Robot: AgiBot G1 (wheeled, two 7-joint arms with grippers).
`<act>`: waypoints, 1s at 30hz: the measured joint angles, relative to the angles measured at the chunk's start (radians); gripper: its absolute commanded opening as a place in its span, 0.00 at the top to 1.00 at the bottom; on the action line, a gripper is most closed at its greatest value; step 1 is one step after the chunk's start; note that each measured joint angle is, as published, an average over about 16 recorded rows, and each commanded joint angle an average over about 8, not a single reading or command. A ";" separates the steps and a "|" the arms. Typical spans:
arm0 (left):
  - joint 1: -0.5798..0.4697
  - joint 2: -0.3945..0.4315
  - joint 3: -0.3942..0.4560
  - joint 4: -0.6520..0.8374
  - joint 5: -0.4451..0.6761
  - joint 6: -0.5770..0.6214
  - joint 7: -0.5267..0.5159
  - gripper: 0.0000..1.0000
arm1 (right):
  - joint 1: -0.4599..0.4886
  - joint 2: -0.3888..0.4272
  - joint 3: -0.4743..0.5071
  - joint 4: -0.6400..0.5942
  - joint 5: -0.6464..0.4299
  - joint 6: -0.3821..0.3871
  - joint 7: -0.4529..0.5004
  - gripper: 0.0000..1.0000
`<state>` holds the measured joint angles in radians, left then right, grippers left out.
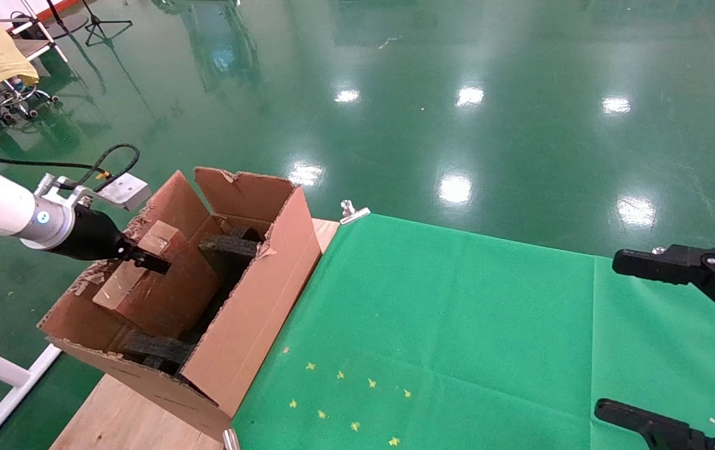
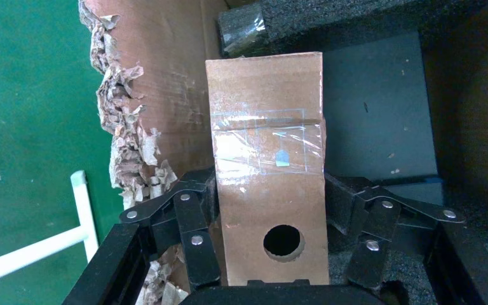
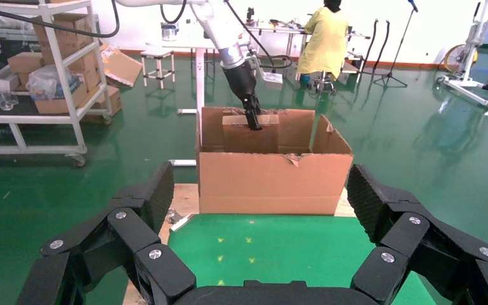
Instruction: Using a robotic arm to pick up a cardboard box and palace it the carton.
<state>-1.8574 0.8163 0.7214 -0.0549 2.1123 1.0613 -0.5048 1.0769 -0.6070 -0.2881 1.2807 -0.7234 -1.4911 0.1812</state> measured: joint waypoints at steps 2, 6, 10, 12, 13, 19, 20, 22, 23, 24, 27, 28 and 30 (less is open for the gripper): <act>0.000 0.001 0.000 0.002 0.000 -0.001 0.000 0.00 | 0.000 0.000 0.000 0.000 0.000 0.000 0.000 0.00; 0.001 0.001 0.000 0.004 0.000 0.000 0.000 0.00 | 0.000 0.000 0.000 0.000 0.000 0.000 0.000 0.00; 0.001 0.000 0.000 0.001 -0.001 0.003 0.000 0.00 | 0.000 0.000 0.000 0.000 0.000 0.000 0.000 0.00; 0.000 -0.001 -0.001 0.000 -0.001 0.004 0.000 0.00 | 0.000 0.000 0.000 0.000 0.000 0.000 0.000 0.00; 0.000 -0.001 -0.001 -0.001 -0.001 0.004 -0.001 0.00 | 0.000 0.000 0.000 0.000 0.000 0.000 0.000 0.00; -0.007 -0.005 -0.003 -0.010 -0.004 0.005 0.004 0.00 | 0.000 0.000 0.000 0.000 0.000 0.000 0.000 0.00; -0.009 -0.007 -0.005 -0.013 -0.007 0.007 0.007 0.00 | 0.000 0.000 0.000 0.000 0.000 0.000 0.000 0.00; -0.015 -0.012 -0.012 -0.021 -0.018 0.016 0.018 0.00 | 0.000 0.000 0.000 0.000 0.000 0.000 0.000 0.00; -0.019 -0.015 -0.017 -0.026 -0.025 0.022 0.026 0.00 | 0.000 0.000 0.000 0.000 0.000 0.000 0.000 0.00; -0.023 -0.019 -0.022 -0.032 -0.034 0.030 0.034 0.00 | 0.000 0.000 0.000 -0.001 0.000 0.000 0.000 0.00; -0.035 -0.032 -0.042 -0.052 -0.065 0.062 0.066 0.00 | 0.000 0.000 -0.001 -0.001 0.000 0.000 0.000 0.00; -0.039 -0.037 -0.049 -0.059 -0.078 0.074 0.078 0.00 | 0.000 0.000 -0.001 -0.001 0.000 0.000 0.000 0.00; -0.048 -0.048 -0.065 -0.075 -0.105 0.101 0.104 0.00 | 0.000 0.000 -0.001 -0.001 0.000 0.000 0.000 0.00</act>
<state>-1.9055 0.7687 0.6561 -0.1298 2.0077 1.1628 -0.4007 1.0773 -0.6069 -0.2888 1.2799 -0.7230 -1.4910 0.1808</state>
